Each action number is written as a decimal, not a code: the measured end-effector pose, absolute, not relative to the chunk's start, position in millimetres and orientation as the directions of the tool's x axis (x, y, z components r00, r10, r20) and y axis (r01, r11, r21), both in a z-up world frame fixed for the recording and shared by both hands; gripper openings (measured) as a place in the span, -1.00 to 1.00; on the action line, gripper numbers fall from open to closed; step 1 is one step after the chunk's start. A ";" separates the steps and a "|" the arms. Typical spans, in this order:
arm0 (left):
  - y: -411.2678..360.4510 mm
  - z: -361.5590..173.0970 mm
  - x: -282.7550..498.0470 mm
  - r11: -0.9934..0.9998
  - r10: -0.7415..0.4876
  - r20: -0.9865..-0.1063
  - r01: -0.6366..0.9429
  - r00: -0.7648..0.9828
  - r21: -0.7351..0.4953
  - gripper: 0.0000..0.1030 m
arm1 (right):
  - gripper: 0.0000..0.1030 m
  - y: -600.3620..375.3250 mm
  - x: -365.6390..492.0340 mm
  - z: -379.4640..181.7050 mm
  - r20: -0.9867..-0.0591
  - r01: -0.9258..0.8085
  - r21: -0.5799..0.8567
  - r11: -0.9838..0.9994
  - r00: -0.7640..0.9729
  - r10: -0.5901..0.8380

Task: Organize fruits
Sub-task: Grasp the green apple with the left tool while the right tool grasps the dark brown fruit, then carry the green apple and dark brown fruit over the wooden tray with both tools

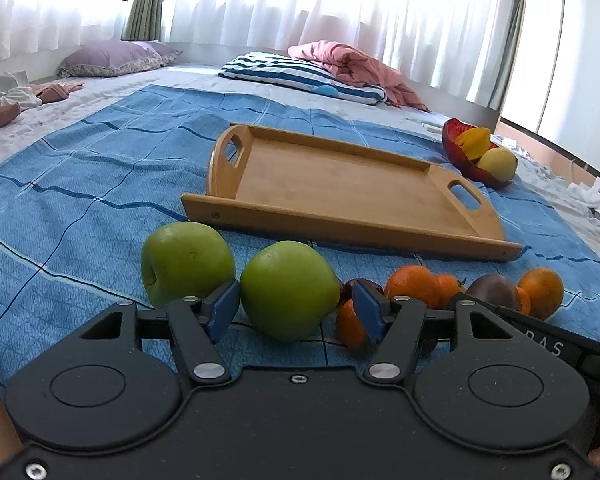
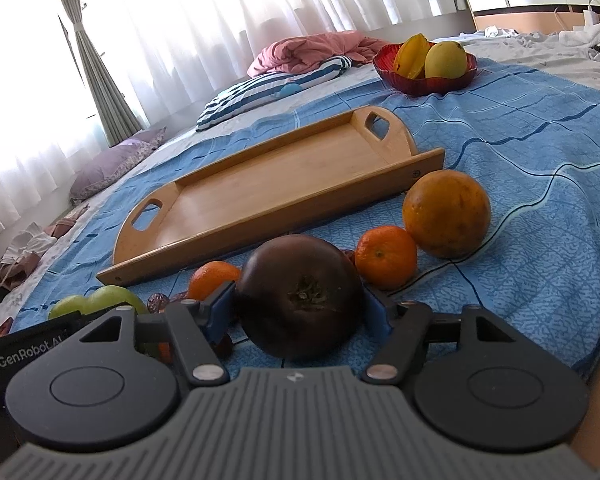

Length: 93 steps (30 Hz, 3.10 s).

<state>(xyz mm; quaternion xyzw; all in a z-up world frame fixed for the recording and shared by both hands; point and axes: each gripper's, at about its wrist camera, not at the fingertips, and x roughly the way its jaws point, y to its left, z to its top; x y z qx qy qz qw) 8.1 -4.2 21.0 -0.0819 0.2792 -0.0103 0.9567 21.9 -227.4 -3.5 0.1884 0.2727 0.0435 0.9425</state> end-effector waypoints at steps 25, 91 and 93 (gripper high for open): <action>-16.2 24.9 -43.2 1.000 -0.016 -0.459 0.015 0.888 -0.006 0.11 | 0.28 -218.6 -19.4 7.1 -0.488 0.002 0.219 0.976 0.866 0.108; 18.8 63.8 192.6 0.992 -0.129 -0.746 0.092 0.654 -0.090 0.09 | 0.27 -253.4 202.3 49.8 -0.753 -0.139 0.016 0.990 0.650 0.104; 18.3 61.7 195.8 0.992 -0.123 -0.750 0.091 0.650 -0.084 0.10 | 0.27 -250.6 203.6 45.7 -0.759 -0.146 0.005 0.989 0.644 0.099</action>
